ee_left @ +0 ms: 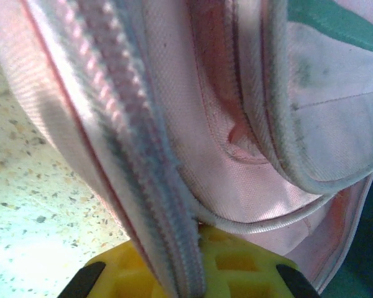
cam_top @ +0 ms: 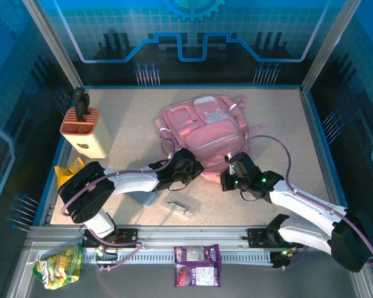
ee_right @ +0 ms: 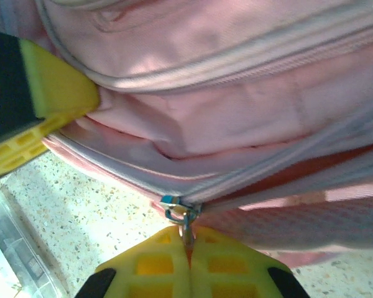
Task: Pack books, pencil case, and school supplies into a backpack
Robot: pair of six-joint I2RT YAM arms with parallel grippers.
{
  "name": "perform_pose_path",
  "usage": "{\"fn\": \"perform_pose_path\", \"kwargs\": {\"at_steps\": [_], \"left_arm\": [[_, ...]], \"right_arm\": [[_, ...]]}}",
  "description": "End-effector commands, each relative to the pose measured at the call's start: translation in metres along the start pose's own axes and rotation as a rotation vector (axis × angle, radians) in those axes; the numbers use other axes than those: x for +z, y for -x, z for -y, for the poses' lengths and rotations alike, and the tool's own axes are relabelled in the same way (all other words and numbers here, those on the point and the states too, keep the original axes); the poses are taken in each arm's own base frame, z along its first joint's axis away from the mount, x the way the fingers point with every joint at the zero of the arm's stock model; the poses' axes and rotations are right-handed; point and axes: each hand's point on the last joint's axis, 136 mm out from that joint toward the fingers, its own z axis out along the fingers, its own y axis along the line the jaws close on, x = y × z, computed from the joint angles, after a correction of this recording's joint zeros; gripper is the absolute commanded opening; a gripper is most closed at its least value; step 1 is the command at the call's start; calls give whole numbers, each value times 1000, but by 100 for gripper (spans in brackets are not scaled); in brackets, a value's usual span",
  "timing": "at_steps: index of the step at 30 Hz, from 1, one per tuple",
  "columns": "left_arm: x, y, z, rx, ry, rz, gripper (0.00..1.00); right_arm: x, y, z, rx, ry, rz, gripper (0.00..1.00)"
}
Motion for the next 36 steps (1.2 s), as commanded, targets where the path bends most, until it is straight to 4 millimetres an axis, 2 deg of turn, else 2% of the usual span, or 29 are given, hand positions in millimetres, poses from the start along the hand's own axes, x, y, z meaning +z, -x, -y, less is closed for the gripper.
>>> {"fn": "perform_pose_path", "kwargs": {"at_steps": [1, 6, 9, 13, 17, 21, 23, 27, 31, 33, 36], "left_arm": [[-17, 35, -4, 43, 9, 111, 0], [-33, 49, -10, 76, 39, 132, 0], [-42, 54, -9, 105, 40, 144, 0], [-45, 63, -12, 113, 53, 137, 0], [-48, 74, -10, 118, 46, 128, 0], [-45, 72, -2, 136, 29, 105, 0], [-44, 71, 1, 141, 23, 95, 0], [-41, 69, 2, 142, 16, 83, 0], [-38, 68, 5, 138, 3, 74, 0], [-39, 69, 9, 140, -1, 77, 0], [-40, 70, 11, 150, -1, 80, 0]], "right_arm": [[-10, -15, 29, 32, -101, -55, 0], [-16, -10, 43, 65, -117, -47, 0], [-17, -3, 45, 56, -114, -41, 0], [-15, 8, 35, 13, -79, -46, 0], [-8, 18, 9, -37, 53, -40, 0], [4, 24, 0, -61, 79, -62, 0], [8, 25, -5, -68, 97, -68, 6], [14, 27, -7, -83, 101, -56, 16], [23, 29, -8, -98, 103, -49, 19], [28, 29, -6, -101, 87, -54, 19], [33, 29, -1, -100, 49, -55, 10]]}}
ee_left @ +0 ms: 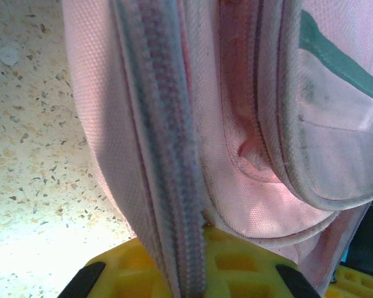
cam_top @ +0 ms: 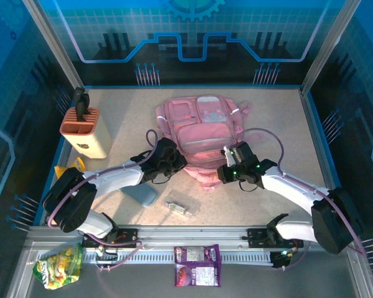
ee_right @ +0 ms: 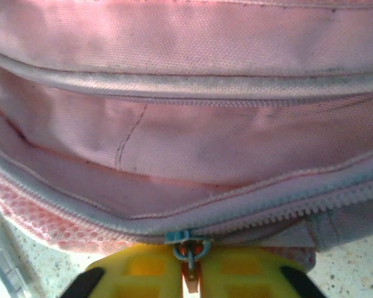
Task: Pack books, pencil case, and school supplies into a backpack
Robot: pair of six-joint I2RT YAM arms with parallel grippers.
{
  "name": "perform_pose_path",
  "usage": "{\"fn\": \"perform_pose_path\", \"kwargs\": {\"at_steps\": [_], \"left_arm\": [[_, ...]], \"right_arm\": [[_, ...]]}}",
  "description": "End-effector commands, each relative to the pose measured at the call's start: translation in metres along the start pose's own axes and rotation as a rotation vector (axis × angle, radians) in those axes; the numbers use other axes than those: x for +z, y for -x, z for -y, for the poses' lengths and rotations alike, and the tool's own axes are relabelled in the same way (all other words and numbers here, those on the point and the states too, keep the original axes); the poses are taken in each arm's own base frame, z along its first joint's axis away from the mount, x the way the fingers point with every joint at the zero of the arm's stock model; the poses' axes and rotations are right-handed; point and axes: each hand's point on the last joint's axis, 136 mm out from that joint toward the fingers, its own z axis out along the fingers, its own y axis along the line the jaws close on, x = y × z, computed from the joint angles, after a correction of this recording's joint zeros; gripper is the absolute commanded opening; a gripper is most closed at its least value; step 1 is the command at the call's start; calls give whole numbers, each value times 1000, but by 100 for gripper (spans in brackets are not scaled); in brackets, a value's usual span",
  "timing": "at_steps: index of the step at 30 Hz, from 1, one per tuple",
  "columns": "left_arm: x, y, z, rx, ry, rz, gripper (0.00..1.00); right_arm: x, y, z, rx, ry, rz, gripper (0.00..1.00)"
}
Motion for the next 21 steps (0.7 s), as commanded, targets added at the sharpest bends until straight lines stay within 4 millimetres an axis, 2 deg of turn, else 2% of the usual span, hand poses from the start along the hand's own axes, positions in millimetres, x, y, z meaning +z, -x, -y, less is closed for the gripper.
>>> {"fn": "perform_pose_path", "kwargs": {"at_steps": [1, 6, 15, 21], "left_arm": [[-8, 23, 33, 46, -80, 71, 0], [-17, 31, 31, 96, -28, 104, 0], [-29, 58, 16, 115, 28, 134, 0], [-31, 84, 9, 147, 61, 147, 0]], "right_arm": [[2, 12, -2, -24, -21, 31, 8], [-3, 5, 12, -6, -91, 25, 0], [-21, -4, 34, 38, -164, 20, 0], [-28, 2, 33, 10, -180, 15, 0]]}}
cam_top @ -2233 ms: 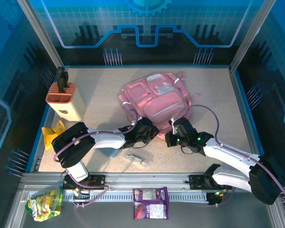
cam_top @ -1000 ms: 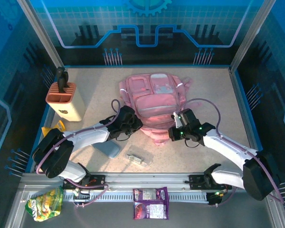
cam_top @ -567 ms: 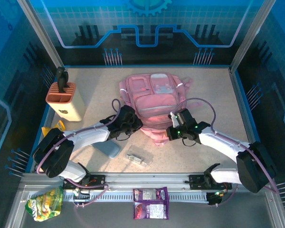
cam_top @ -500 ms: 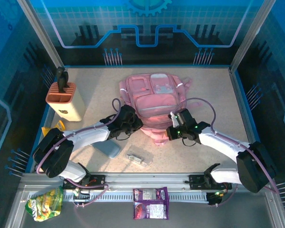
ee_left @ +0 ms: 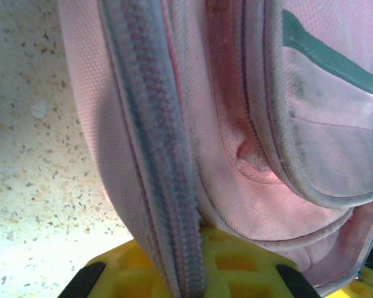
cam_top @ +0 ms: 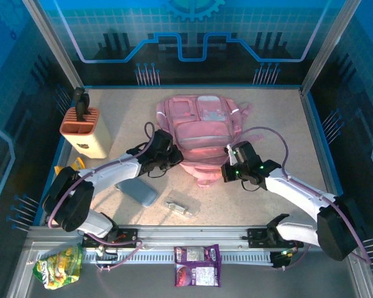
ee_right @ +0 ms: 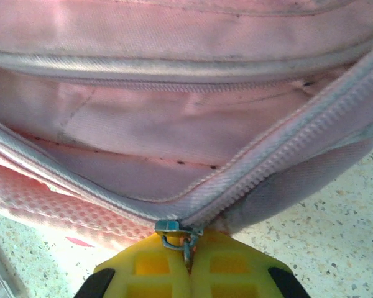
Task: Pack books, pencil case, and school supplies into a backpack
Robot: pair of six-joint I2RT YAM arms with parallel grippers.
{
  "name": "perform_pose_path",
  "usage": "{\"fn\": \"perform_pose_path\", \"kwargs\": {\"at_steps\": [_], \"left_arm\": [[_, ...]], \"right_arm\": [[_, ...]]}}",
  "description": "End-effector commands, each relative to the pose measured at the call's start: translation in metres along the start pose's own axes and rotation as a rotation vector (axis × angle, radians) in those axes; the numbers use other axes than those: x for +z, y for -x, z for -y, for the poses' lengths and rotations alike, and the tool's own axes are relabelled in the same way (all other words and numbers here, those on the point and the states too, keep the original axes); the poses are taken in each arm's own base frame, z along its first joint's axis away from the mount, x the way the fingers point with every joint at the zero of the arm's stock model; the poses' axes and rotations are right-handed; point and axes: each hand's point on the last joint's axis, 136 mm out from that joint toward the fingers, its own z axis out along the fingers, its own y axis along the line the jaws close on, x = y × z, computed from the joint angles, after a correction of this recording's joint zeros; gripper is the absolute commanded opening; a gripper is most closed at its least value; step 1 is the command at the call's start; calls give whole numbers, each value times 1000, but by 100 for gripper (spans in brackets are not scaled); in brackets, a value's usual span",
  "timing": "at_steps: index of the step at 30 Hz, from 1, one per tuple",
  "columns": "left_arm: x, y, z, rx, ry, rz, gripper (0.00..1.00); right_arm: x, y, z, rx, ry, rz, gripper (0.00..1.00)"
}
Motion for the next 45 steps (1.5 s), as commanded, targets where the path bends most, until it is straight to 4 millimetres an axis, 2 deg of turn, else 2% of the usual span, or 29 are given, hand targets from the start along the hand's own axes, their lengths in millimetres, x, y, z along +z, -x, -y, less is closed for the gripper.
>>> {"fn": "perform_pose_path", "kwargs": {"at_steps": [1, 4, 7, 10, 13, 15, 19, 25, 28, 33, 38, 41, 45], "left_arm": [[-18, 60, 1, 51, 32, 166, 0], [-13, 70, 7, 85, 20, 162, 0], [-12, 74, 10, 125, 39, 151, 8], [-16, 68, 12, 137, 32, 128, 27], [-27, 51, 8, 56, 2, 100, 39], [-31, 34, 13, 16, -39, 91, 50], [-34, 0, 26, -61, -74, 112, 60], [-15, -35, 63, -183, -160, 90, 62], [-4, -44, 68, -219, -137, 78, 63], [16, -58, 60, -327, -110, 72, 62], [30, -57, 40, -412, -39, 108, 63], [37, -57, 36, -434, -19, 122, 57], [41, -55, 32, -414, 24, 137, 43]], "right_arm": [[-9, -4, 17, 0, -95, -42, 0], [-5, 1, -4, -30, -42, -38, 0], [2, 2, -26, -45, 17, -51, 0], [11, 1, -36, -43, 47, -69, 0], [16, -1, -35, -38, 46, -77, 0], [17, -3, -32, -37, 36, -77, 0], [20, -7, -28, -28, 23, -85, 0], [26, -9, -30, -19, 34, -93, 0], [25, -8, -31, -17, 37, -93, 0], [23, -7, -29, -26, 27, -84, 0], [25, -8, -30, -19, 35, -86, 0], [26, -8, -29, -16, 29, -85, 0], [28, -9, -26, -12, 16, -85, 0]]}}
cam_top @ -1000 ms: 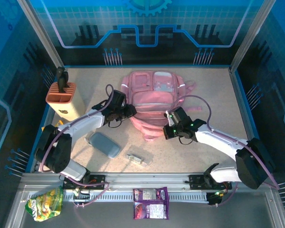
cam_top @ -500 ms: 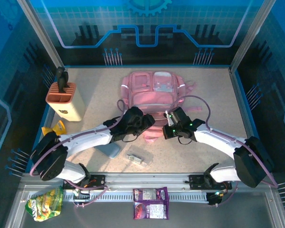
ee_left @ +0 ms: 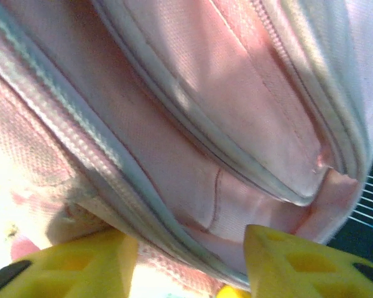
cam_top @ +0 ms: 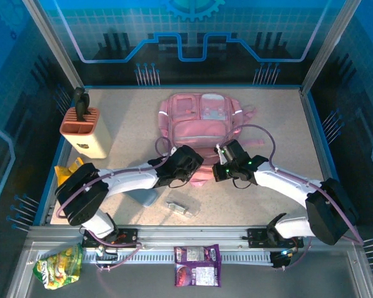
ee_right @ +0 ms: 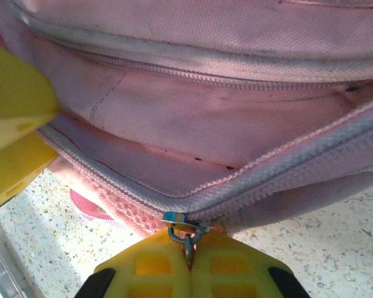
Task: Pack books, pencil case, and school supplies into a backpack
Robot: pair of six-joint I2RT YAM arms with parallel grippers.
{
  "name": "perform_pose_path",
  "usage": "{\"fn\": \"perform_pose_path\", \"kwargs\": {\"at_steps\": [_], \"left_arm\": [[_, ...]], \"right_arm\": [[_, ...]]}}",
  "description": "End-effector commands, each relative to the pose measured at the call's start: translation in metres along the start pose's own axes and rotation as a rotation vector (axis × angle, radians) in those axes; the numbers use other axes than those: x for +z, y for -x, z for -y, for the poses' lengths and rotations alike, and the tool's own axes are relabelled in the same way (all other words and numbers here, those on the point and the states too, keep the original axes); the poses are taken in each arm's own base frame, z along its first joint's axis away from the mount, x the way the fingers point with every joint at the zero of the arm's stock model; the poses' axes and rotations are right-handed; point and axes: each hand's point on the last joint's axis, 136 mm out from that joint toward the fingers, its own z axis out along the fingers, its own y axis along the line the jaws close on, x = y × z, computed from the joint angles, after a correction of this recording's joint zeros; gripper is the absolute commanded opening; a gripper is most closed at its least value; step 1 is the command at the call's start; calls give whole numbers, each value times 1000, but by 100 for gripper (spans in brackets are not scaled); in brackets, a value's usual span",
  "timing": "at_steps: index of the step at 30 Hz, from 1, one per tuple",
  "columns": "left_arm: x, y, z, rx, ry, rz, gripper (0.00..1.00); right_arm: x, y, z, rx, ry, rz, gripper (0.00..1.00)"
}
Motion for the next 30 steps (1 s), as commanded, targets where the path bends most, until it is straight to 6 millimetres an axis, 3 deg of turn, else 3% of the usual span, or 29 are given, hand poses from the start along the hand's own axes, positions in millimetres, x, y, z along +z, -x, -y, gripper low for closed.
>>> {"fn": "perform_pose_path", "kwargs": {"at_steps": [1, 10, 22, 30], "left_arm": [[4, 6, -1, -3, 31, 52, 40], [4, 11, -7, 54, 60, 83, 0], [-34, 56, -35, 128, 137, 186, 0], [-69, 107, -54, 163, 203, 261, 0]], "right_arm": [[5, -9, 2, 8, -15, -20, 0], [-1, -10, 8, 0, -54, -22, 0], [-18, -18, 38, 37, -155, -30, 0], [-23, -9, 39, 15, -156, -15, 0]]}}
